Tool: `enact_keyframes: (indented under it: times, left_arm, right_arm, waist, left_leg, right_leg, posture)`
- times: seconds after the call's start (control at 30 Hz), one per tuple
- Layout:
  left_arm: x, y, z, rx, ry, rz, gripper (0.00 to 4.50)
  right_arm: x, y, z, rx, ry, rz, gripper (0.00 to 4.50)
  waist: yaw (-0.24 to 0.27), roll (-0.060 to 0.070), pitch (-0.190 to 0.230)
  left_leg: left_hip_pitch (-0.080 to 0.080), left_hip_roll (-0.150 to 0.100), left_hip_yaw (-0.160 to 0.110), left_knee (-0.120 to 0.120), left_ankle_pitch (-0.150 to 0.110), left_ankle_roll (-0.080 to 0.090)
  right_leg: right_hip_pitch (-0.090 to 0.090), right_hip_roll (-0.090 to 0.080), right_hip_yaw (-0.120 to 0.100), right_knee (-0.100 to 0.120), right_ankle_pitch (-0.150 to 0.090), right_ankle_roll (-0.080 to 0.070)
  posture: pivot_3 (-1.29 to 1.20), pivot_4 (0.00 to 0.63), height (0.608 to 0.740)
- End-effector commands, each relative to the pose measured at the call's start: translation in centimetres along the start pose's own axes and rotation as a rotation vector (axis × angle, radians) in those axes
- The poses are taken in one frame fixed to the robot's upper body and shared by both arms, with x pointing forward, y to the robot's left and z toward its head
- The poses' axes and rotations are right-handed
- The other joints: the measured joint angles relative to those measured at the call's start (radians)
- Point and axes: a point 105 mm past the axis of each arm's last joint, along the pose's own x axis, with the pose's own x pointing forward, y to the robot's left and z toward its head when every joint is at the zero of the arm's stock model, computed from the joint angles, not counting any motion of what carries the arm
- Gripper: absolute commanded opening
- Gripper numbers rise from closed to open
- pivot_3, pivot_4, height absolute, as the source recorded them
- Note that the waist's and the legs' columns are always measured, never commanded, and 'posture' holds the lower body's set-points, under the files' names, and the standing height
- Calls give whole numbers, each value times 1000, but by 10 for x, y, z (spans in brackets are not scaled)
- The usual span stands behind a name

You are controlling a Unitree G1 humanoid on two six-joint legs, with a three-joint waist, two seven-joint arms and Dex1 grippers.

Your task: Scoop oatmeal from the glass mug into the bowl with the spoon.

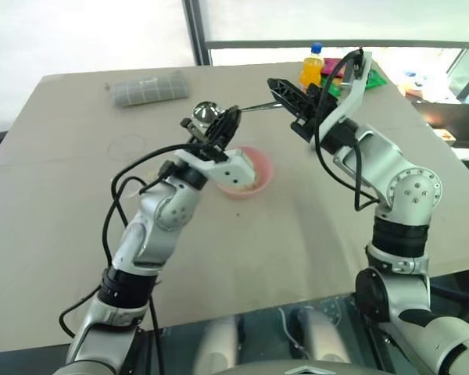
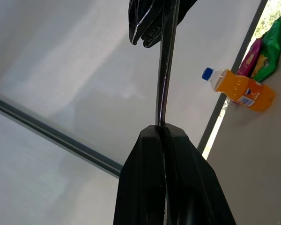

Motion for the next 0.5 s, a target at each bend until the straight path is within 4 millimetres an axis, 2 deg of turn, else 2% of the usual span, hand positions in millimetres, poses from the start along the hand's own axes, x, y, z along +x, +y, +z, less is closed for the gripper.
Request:
enact_keyframes:
  times: [0.03, 0.17, 0.23, 0.27, 0.33, 0.5]
  left_arm:
    - [-3, 14, -2, -13, 5, 61, 0]
    - [-4, 13, 0, -22, -7, 61, 1230]
    - [-4, 12, 3, -29, -21, 53, 2115]
    - [-4, 10, 4, -36, -27, 49, 2342]
    - [-4, 7, 7, -49, -37, 34, 3281]
    - [-11, 7, 4, -96, -14, 48, 3281]
  right_arm:
    - [0, -6, 21, -46, -79, -52, 83]
    - [3, -7, 24, -50, -92, -54, 83]
    - [4, -7, 26, -51, -99, -53, 83]
    - [6, -7, 27, -52, -104, -54, 83]
    - [7, -8, 29, -59, -112, -54, 83]
    - [5, -13, 33, -92, -111, -60, 83]
  waist:
    - [-4, 0, 0]
    - [-7, 0, 0]
    - [-10, 0, 0]
    - [-13, 0, 0]
    - [-17, 0, 0]
    - [-19, 0, 0]
  left_leg:
    - [0, 0, 0, 0, 0, 0]
    - [0, 0, 0, 0, 0, 0]
    - [0, 0, 0, 0, 0, 0]
    - [0, 0, 0, 0, 0, 0]
    - [-1, 0, 0, 0, 0, 0]
    - [-1, 0, 1, -1, 0, 0]
  right_leg:
    - [0, 0, 0, 0, 0, 0]
    - [0, 0, 0, 0, 0, 0]
    - [0, 0, 0, 0, 0, 0]
    - [0, 0, 0, 0, 0, 0]
    - [-1, 0, 0, 0, 0, 0]
    - [-2, 0, 0, 0, 0, 0]
  posture:
    - [0, 150, 740]
    - [0, 150, 740]
    - [0, 150, 740]
    - [0, 150, 740]
    - [0, 150, 740]
    - [0, 150, 740]
